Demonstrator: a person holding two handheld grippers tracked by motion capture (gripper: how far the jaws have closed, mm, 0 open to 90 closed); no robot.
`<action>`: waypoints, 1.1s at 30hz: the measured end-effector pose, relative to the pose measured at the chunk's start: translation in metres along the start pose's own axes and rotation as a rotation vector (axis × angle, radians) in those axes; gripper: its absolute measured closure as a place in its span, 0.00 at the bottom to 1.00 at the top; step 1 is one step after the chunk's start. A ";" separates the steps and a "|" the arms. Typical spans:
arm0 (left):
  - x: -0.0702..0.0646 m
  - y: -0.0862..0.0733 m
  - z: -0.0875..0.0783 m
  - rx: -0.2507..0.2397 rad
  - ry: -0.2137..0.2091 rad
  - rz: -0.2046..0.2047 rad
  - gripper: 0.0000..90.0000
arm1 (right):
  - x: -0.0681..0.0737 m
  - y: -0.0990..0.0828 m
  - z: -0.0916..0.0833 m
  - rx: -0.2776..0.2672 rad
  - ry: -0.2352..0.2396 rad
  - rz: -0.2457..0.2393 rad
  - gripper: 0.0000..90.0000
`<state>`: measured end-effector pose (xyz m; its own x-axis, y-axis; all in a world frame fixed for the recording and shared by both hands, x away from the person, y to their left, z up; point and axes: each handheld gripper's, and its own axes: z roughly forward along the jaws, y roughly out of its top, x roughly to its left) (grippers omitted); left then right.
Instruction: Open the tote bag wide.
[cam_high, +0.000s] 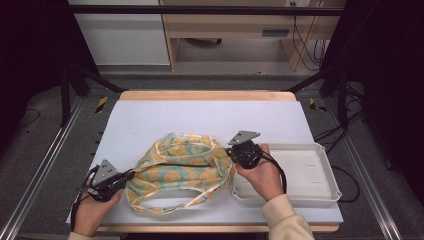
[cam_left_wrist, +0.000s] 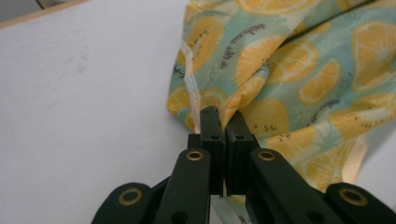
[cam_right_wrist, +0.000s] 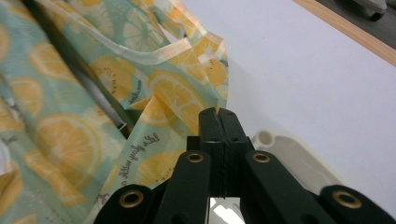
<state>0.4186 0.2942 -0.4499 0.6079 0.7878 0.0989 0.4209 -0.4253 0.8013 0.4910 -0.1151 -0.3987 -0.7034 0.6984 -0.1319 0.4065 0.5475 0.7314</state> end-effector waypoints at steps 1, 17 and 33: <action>-0.003 0.000 0.002 0.008 -0.004 0.008 0.98 | -0.004 0.000 0.002 0.004 -0.009 0.006 1.00; -0.005 -0.001 -0.003 -0.035 -0.042 -0.035 0.98 | -0.007 0.005 0.003 -0.029 0.027 0.023 0.65; -0.009 0.001 0.003 -0.062 -0.067 -0.026 0.96 | 0.066 0.020 -0.004 -0.097 0.170 -0.089 0.36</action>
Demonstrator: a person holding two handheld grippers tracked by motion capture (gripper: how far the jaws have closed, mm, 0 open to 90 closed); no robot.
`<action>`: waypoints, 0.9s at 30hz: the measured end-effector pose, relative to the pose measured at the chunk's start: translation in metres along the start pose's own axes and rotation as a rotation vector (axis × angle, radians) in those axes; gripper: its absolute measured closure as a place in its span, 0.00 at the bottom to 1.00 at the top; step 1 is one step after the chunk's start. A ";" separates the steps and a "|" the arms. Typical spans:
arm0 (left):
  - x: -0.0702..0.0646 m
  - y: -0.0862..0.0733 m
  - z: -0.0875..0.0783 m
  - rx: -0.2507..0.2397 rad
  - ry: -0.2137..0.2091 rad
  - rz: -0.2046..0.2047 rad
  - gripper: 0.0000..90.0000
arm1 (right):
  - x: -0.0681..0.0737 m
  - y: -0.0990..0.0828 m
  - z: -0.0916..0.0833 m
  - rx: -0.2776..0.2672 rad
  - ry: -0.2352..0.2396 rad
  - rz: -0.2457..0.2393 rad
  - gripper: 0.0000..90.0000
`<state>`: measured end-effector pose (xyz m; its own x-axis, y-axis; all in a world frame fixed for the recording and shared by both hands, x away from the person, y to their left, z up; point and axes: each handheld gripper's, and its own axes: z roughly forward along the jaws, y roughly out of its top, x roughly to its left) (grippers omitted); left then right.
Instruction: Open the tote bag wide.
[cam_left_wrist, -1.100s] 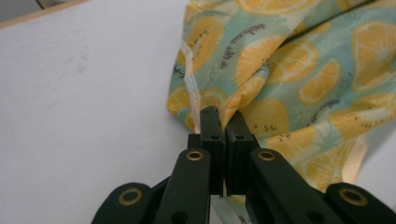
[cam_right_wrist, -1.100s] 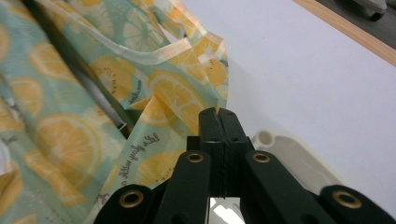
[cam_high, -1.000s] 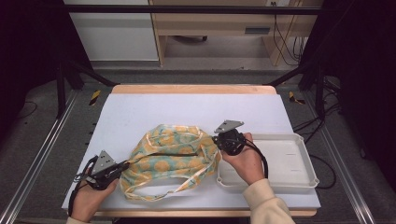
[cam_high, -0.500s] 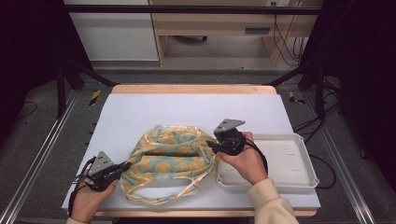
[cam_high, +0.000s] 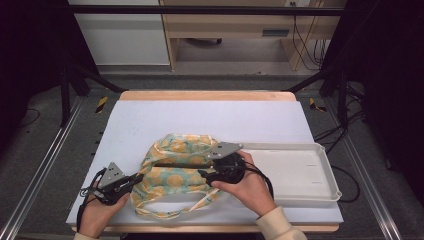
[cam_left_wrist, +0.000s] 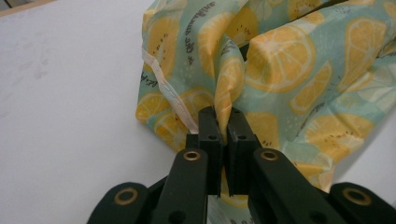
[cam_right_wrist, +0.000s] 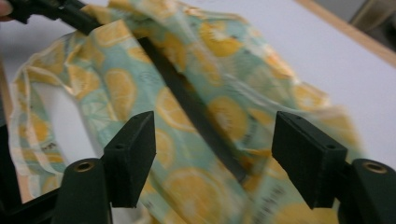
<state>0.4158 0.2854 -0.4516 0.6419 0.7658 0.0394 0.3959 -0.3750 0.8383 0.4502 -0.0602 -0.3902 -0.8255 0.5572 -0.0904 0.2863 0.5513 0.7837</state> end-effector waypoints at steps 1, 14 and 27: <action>0.000 0.001 0.000 -0.013 -0.004 -0.006 0.96 | 0.004 0.000 0.007 0.009 0.018 -0.011 0.36; -0.001 0.009 0.002 -0.060 -0.015 -0.021 0.96 | 0.020 0.005 0.054 0.085 0.093 -0.069 0.42; -0.001 0.013 0.004 -0.067 0.007 -0.028 0.96 | 0.021 0.002 0.042 0.029 0.124 -0.080 1.00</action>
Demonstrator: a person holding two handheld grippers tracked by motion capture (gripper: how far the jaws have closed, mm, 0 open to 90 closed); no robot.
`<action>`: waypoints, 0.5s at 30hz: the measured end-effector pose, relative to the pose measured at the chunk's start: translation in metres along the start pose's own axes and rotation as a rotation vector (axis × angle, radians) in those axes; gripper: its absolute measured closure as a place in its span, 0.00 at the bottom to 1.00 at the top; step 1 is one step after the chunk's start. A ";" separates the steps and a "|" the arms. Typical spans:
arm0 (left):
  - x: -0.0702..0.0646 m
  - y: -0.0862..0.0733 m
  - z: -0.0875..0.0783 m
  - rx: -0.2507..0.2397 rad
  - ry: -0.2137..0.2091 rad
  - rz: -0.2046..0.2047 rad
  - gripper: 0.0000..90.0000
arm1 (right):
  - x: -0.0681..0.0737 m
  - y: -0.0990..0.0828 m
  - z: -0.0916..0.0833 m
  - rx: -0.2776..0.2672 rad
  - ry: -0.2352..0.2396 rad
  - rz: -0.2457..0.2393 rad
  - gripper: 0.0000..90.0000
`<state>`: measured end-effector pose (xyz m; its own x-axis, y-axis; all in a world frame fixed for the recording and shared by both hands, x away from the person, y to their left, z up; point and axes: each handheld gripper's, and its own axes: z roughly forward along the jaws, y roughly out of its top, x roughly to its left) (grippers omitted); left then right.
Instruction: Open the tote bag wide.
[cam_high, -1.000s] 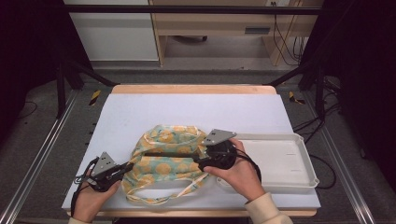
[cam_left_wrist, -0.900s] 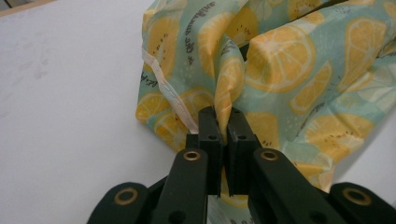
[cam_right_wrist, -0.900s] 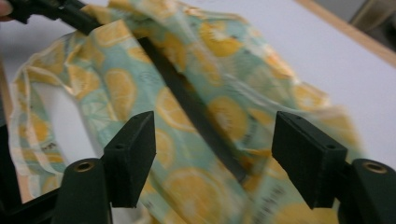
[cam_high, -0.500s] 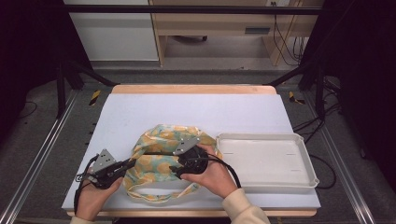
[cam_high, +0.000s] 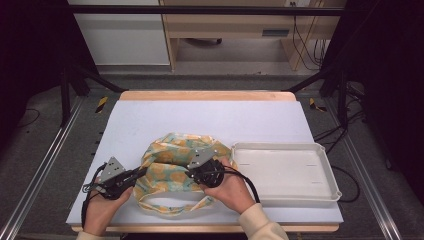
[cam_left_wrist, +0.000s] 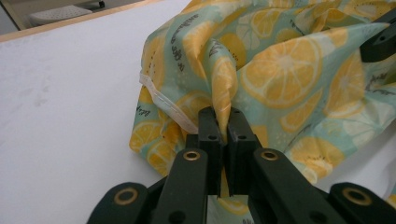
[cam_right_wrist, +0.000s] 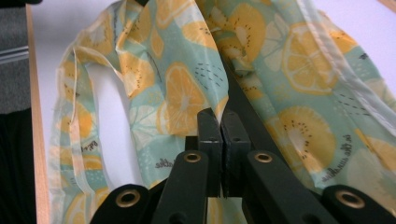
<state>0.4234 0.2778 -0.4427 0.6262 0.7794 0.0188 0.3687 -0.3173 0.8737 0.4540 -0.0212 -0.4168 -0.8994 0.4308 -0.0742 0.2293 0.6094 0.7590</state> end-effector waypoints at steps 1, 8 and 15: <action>0.000 0.000 0.000 0.000 0.000 0.000 0.96 | 0.000 0.000 0.000 0.000 0.000 0.000 1.00; 0.004 -0.001 -0.002 -0.007 0.010 -0.017 0.96 | 0.013 -0.008 -0.015 -0.031 -0.029 -0.015 1.00; 0.005 -0.002 0.002 -0.004 0.018 -0.021 0.97 | 0.026 -0.020 -0.019 -0.025 -0.026 -0.016 1.00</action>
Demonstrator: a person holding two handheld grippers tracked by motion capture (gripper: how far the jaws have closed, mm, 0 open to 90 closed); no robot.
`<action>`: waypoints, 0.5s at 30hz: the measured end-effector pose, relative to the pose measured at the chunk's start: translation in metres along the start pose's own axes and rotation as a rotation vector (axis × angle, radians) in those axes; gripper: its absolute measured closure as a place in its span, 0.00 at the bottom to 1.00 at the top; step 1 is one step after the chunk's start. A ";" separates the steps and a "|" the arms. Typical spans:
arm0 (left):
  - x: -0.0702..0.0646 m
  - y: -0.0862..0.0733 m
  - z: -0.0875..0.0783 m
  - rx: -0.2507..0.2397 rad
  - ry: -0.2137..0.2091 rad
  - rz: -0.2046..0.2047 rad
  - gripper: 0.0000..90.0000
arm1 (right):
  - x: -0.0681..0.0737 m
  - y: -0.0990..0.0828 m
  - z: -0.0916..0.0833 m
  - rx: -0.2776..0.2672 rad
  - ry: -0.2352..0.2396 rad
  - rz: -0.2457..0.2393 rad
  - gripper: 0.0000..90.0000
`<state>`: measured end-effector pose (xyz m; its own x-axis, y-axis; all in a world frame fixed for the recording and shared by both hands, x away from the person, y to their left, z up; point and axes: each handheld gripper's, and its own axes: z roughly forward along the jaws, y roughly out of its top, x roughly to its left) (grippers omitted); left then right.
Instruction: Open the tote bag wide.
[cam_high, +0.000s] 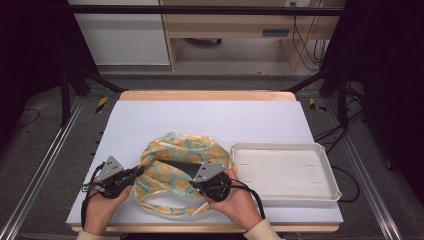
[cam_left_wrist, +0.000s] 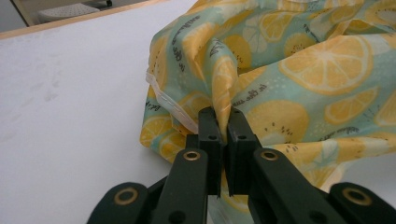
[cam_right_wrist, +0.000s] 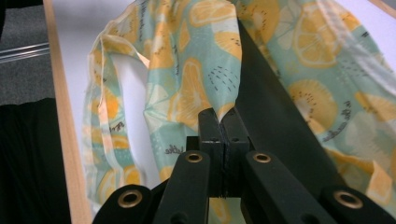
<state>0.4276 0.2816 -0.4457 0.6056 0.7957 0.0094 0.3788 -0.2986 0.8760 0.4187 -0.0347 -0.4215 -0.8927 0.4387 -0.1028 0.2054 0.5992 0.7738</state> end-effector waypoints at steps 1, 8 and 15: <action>0.000 0.000 0.000 0.000 0.000 0.000 0.96 | 0.002 -0.001 0.000 0.000 -0.001 0.000 1.00; 0.000 -0.001 0.000 -0.003 0.002 0.002 0.96 | 0.009 -0.009 0.002 0.002 -0.012 -0.004 1.00; 0.001 0.000 0.002 -0.002 0.004 -0.001 0.96 | 0.011 -0.017 0.005 -0.014 -0.029 0.004 1.00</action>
<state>0.4292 0.2818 -0.4467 0.6022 0.7983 0.0107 0.3782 -0.2970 0.8768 0.4074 -0.0364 -0.4386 -0.8800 0.4603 -0.1174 0.2032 0.5881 0.7828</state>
